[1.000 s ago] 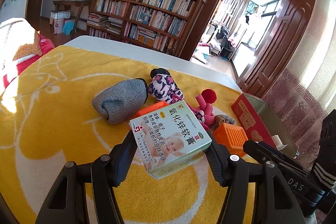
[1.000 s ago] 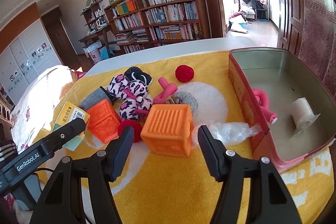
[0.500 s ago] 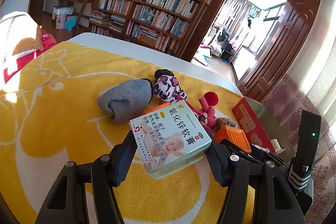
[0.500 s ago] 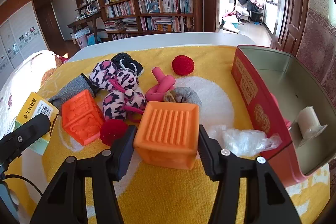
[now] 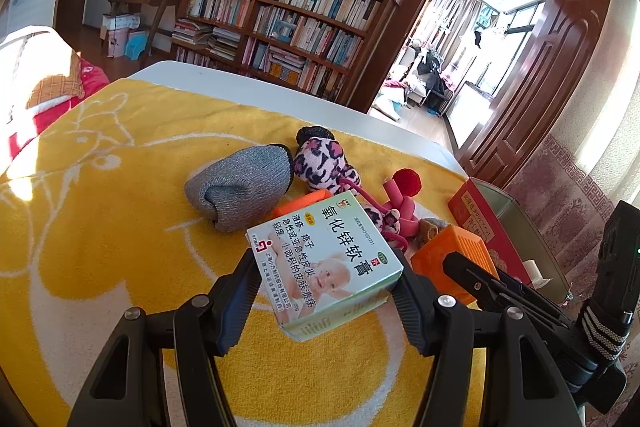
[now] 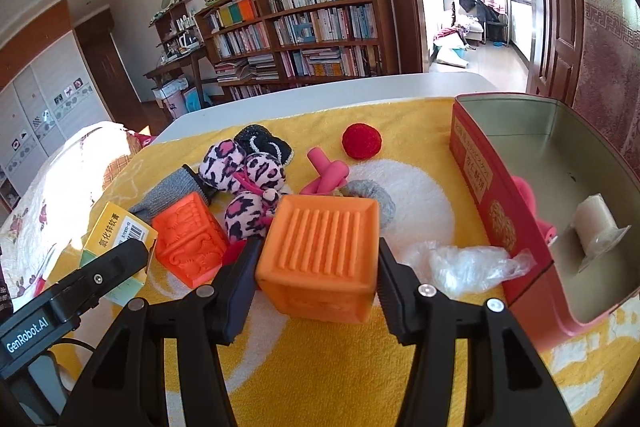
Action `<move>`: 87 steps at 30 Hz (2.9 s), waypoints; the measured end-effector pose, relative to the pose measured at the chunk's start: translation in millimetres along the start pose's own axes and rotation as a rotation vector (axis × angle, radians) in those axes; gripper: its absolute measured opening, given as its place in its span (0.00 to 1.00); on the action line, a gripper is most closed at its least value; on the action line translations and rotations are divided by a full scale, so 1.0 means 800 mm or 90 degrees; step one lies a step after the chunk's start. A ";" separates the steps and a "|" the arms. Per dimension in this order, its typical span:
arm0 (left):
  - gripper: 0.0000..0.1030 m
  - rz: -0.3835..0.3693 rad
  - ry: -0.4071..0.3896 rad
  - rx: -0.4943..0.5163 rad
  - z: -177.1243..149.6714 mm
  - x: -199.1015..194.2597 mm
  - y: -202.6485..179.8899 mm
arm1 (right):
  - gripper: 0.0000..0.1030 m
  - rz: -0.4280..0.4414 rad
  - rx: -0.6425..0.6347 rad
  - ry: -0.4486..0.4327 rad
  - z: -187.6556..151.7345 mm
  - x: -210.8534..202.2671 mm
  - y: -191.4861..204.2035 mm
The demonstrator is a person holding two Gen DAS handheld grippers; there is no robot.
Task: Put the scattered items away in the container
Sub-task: 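Carry the ointment box to the tin with the left gripper while the right grasps and carries the orange cube, then release the ointment box in the tin with the left gripper while the right releases the orange cube there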
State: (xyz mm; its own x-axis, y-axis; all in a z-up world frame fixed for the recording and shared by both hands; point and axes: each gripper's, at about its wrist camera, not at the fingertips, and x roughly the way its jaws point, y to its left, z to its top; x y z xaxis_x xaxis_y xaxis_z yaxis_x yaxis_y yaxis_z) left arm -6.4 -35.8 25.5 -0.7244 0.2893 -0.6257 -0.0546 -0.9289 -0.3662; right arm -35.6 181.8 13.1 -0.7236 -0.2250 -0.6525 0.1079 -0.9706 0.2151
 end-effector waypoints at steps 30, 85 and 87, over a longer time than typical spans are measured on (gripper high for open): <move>0.63 -0.044 -0.016 0.109 0.027 -0.007 -0.114 | 0.57 -0.075 0.123 -0.175 0.049 -0.137 -0.143; 0.90 -0.101 0.076 0.194 0.034 0.123 -0.291 | 0.46 -0.185 0.223 -0.176 0.039 -0.131 -0.272; 0.90 -0.095 0.080 0.191 0.033 0.123 -0.286 | 0.46 -0.188 0.217 -0.175 0.039 -0.131 -0.269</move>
State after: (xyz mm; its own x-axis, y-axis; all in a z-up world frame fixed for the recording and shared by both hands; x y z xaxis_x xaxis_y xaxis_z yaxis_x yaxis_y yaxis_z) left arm -83.4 198.9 66.0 -0.6044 0.4363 -0.6666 -0.3672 -0.8951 -0.2529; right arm -4.4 416.9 57.9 -0.8469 0.1288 -0.5159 -0.3219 -0.8964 0.3046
